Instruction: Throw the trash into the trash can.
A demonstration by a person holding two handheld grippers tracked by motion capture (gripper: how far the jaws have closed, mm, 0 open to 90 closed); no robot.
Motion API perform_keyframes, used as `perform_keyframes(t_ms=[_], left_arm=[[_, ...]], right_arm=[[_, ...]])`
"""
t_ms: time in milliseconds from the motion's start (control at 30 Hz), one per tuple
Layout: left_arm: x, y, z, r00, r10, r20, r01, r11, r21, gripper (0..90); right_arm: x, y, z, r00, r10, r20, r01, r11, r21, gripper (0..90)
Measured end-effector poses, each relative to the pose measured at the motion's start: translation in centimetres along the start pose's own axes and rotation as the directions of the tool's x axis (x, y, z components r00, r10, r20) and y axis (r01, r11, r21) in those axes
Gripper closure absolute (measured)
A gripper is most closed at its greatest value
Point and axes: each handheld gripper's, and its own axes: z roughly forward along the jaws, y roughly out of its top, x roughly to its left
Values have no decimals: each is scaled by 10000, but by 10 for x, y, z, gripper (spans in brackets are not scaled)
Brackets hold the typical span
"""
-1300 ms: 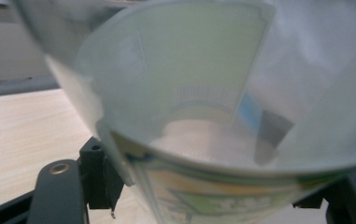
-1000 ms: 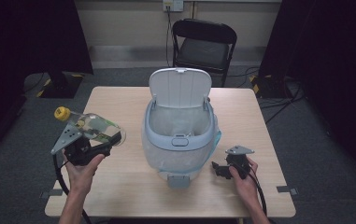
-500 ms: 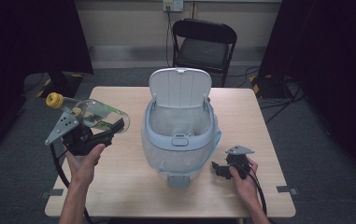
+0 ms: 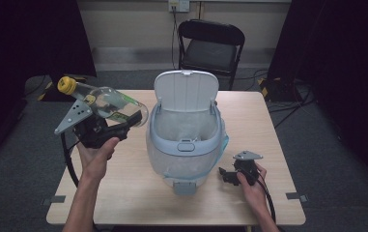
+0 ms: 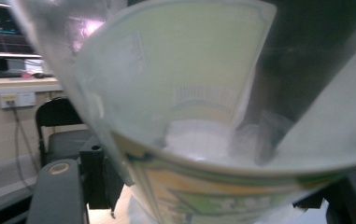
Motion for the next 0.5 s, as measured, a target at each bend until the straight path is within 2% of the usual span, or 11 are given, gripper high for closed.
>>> perform_keyframes(t_ms=[200,367,500], left_arm=[[-5,7,14,9988,-152,468,153,9999,-28,279],[-11,14,27,9964,-26,847,24,10000,20,279],[-15,16,38,9927,55,1207,-86,9996,254,278]], right_arm=[[0,0,0,10000,4,-1,-4,10000,2,169],[0,0,0,10000,4,-2,-4,10000,1,169],[0,0,0,10000,0,0,0,10000,0,169]])
